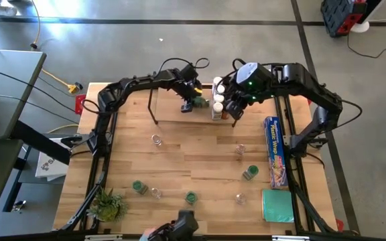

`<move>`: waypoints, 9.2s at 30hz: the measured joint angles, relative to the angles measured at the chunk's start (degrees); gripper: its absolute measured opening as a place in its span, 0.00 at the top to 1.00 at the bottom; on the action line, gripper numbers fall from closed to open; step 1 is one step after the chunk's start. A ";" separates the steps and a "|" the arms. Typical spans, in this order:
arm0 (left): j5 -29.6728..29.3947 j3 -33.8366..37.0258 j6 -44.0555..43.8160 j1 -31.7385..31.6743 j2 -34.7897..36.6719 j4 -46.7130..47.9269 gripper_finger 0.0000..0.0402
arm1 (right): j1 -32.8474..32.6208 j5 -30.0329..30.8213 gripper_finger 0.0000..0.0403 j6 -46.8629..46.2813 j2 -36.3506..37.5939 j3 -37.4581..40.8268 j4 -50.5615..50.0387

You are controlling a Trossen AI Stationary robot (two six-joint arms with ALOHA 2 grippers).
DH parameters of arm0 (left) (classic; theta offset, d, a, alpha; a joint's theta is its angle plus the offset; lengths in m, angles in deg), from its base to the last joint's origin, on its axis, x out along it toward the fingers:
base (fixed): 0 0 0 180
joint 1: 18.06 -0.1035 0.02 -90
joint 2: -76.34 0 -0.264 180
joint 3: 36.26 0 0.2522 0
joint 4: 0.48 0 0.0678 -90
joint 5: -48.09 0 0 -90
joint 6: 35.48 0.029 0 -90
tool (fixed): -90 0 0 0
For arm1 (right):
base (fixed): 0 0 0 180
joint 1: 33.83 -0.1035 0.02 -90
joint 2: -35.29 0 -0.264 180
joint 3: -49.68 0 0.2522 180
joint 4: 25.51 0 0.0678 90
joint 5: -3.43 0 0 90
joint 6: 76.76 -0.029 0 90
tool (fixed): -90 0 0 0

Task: Shelf spices
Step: Put the green seasoning bottle on the shelf, then put the green seasoning bottle on the shelf aligned with the other green seasoning bottle

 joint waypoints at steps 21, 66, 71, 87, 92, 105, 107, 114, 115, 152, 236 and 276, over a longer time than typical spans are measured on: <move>16.73 1.85 -28.05 -2.32 27.70 -12.45 0.54 | 18.61 -13.15 0.67 22.87 -0.22 0.02 29.63; 11.49 10.43 -45.87 -4.07 39.44 -38.97 0.12 | 21.99 -38.26 0.54 22.99 -6.89 -0.08 36.21; 12.88 9.32 -44.37 -1.80 38.33 -38.87 0.13 | 20.24 -38.06 0.54 24.52 -8.68 0.00 34.20; 21.06 9.05 -52.17 1.81 34.30 -40.86 0.15 | 18.87 -35.18 0.54 24.65 -9.07 -0.04 33.98; 20.08 9.05 -52.47 2.26 33.56 -40.87 0.25 | 18.78 -34.86 0.54 24.64 -9.07 -0.04 34.01; 20.23 9.07 -51.67 2.92 32.67 -42.28 0.51 | 17.79 -33.24 0.54 23.60 -8.98 -0.04 33.66; 20.40 9.09 -51.67 2.94 32.67 -42.75 0.51 | 17.77 -32.73 0.54 23.52 -8.90 -0.08 33.66; 19.95 9.16 -51.43 2.80 32.96 -42.63 0.51 | 18.29 -28.29 0.34 23.26 -8.90 -0.13 31.06; 19.66 9.16 -51.18 2.57 33.00 -42.56 0.51 | 18.69 -27.73 0.32 23.06 -8.90 -0.15 30.63; 19.66 9.11 -25.24 -6.44 1.56 -48.04 0.51 | 24.85 -9.92 0.29 8.72 6.07 -0.04 10.10; 3.72 9.12 -30.59 -7.01 7.99 -14.50 0.96 | 22.34 -5.75 0.29 6.76 6.25 -0.04 10.10; -25.88 23.17 -90.06 63.65 28.46 -23.17 0.81 | 7.98 -19.78 0.29 22.26 38.33 48.81 25.58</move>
